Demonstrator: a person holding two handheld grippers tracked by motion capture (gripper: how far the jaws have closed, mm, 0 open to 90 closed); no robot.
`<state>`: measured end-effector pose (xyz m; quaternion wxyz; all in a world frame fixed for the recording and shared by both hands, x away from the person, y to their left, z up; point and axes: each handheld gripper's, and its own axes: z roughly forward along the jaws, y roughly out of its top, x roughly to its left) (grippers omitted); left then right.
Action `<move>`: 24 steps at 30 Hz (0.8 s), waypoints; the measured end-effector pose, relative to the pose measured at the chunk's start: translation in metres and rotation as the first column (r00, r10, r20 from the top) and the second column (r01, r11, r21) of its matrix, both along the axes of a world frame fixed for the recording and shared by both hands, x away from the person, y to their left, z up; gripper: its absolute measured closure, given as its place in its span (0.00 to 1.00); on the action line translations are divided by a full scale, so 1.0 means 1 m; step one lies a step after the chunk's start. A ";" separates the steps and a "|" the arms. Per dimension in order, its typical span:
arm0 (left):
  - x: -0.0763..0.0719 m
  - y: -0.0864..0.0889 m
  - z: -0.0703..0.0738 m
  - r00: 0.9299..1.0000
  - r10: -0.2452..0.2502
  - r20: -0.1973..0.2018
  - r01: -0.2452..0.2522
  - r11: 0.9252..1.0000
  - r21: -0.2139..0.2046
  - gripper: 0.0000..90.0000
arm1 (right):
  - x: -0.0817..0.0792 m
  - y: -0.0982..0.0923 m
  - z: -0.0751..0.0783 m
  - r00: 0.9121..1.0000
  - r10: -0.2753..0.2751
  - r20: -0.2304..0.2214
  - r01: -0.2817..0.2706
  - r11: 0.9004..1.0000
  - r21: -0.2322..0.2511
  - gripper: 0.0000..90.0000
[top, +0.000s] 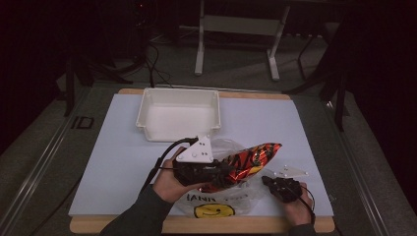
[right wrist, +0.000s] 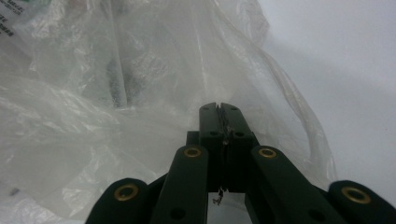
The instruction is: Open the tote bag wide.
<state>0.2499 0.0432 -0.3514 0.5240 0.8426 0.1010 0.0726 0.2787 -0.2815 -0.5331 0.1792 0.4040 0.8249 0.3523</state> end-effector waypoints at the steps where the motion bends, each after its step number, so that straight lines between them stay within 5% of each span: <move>1: 0.000 0.000 0.001 1.000 -0.003 0.004 0.003 1.000 0.000 1.00 | 0.000 0.000 0.000 1.000 0.001 0.001 -0.001 1.000 0.000 0.98; 24: 0.002 -0.011 0.023 0.999 -0.025 0.031 0.027 0.998 -0.056 1.00 | 0.000 -0.001 -0.001 1.000 -0.003 0.003 0.003 1.000 0.017 0.98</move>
